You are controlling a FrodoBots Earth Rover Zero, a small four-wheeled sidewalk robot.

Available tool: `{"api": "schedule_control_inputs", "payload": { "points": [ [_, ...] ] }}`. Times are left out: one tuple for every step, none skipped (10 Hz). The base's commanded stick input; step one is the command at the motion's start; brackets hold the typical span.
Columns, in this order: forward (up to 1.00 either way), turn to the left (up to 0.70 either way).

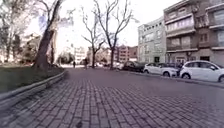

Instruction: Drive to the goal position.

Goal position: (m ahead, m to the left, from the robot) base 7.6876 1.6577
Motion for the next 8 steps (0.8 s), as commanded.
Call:
{"api": "schedule_control_inputs", "payload": {
  "points": [
    [0.70,0.35],
    [0.70,0.35],
    [0.70,0.35],
    [0.70,0.35],
    [0.70,0.35],
    [0.70,0.35],
    [0.70,0.35],
    [0.70,0.33]
  ]
}}
